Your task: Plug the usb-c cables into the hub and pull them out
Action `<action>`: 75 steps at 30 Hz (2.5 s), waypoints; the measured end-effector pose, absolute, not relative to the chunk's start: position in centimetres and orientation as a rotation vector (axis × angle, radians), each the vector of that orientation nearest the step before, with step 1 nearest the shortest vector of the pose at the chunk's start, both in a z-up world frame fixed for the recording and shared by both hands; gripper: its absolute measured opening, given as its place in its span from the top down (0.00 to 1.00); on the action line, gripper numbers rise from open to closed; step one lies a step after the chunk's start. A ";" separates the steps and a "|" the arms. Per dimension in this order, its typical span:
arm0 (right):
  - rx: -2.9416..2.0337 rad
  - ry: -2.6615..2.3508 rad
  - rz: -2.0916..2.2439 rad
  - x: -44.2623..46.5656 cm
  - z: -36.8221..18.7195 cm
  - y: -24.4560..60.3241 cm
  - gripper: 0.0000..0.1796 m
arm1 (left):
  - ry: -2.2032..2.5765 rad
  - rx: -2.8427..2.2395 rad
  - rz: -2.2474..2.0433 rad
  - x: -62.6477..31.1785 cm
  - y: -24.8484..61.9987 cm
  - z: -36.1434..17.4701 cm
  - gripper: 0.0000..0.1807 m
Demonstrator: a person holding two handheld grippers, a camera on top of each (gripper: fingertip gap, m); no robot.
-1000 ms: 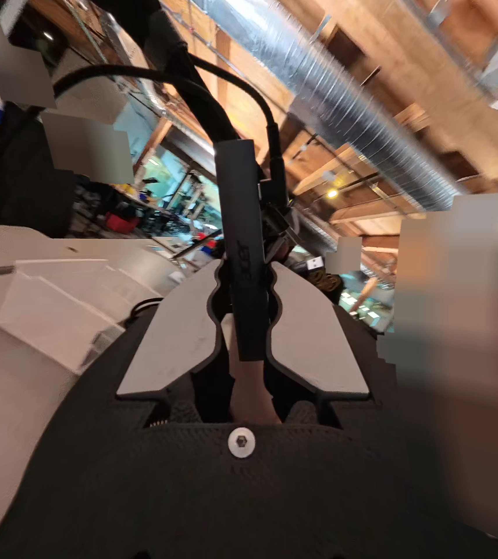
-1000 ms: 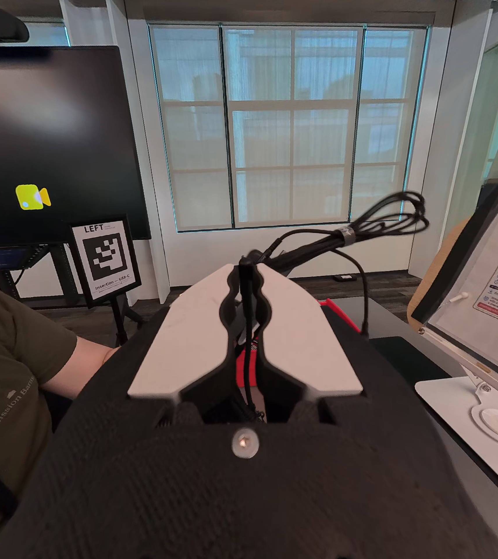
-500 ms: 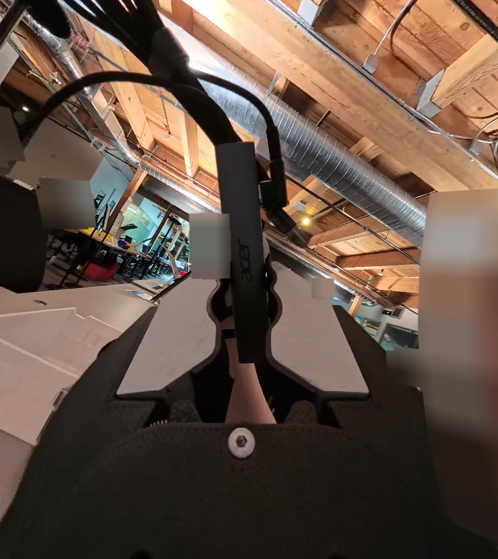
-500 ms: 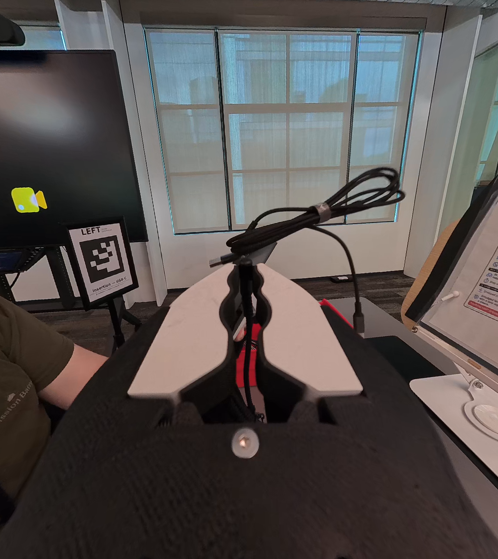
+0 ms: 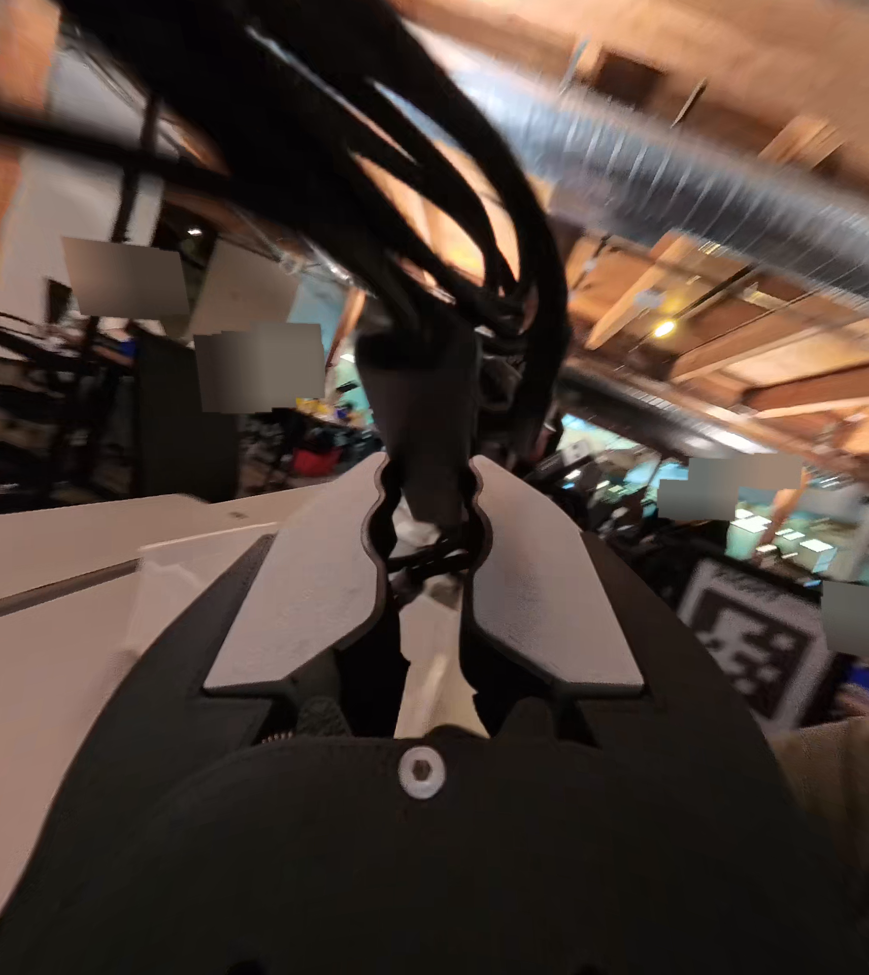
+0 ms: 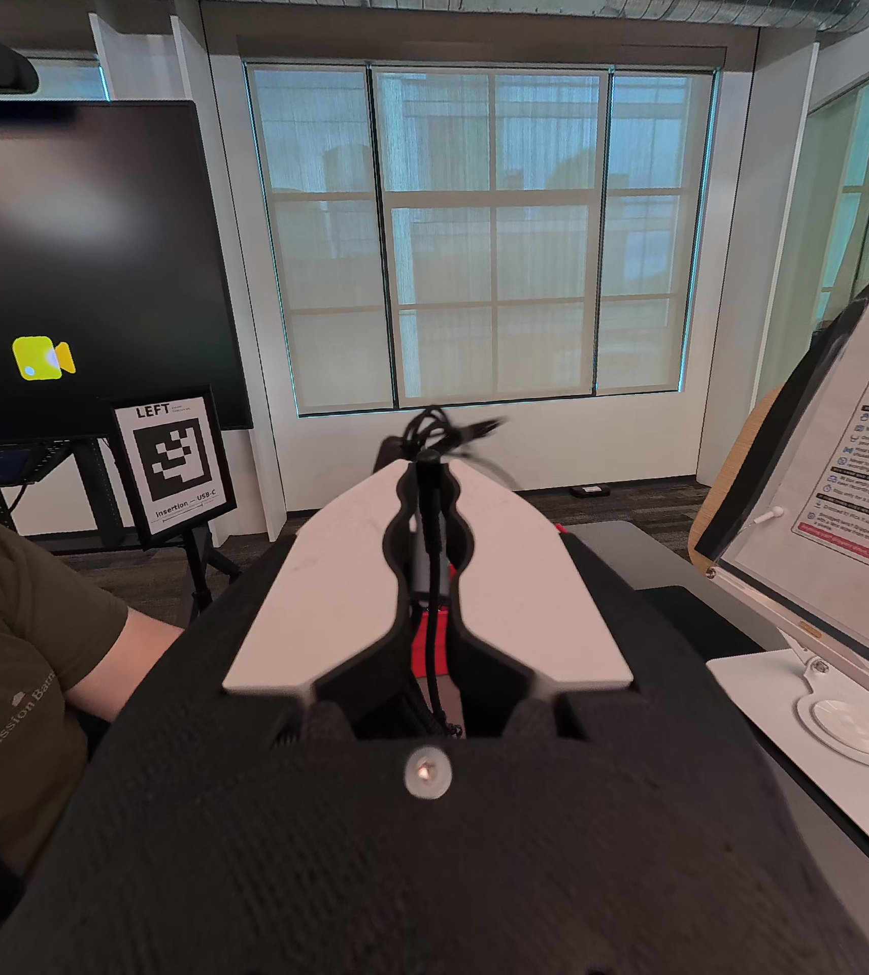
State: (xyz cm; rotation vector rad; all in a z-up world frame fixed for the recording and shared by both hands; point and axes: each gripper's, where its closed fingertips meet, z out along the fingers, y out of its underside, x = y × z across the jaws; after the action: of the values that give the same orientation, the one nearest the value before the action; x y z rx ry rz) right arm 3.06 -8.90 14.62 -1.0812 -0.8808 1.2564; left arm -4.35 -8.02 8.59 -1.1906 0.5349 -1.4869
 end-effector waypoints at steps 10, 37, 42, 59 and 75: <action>-1.122 -0.884 1.227 3.0 14.0 -8.3 0.96 | 0.709 -1.441 -1.142 -3.7 -6.7 6.2 0.65; -1.123 -0.865 0.672 -0.4 13.7 -7.0 0.96 | 0.690 -1.282 -0.975 -6.0 -4.2 13.2 0.53; -1.107 -0.918 0.340 -1.3 12.6 -6.0 0.96 | 0.762 -1.464 -0.777 -7.2 -3.1 11.6 0.68; -1.083 -1.069 -0.162 -7.8 4.5 -1.9 0.96 | 0.733 -1.797 -0.706 -10.6 0.0 5.6 0.87; -1.178 -0.991 -0.113 -8.3 2.1 -0.1 0.95 | 0.824 -1.916 -0.646 -10.6 0.6 3.1 0.61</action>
State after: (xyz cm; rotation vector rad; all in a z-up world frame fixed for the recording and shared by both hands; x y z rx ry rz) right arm -8.31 -0.12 2.11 -1.1776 -0.9913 -0.1135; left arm -10.60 0.59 3.08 -1.9164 0.8238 -0.6463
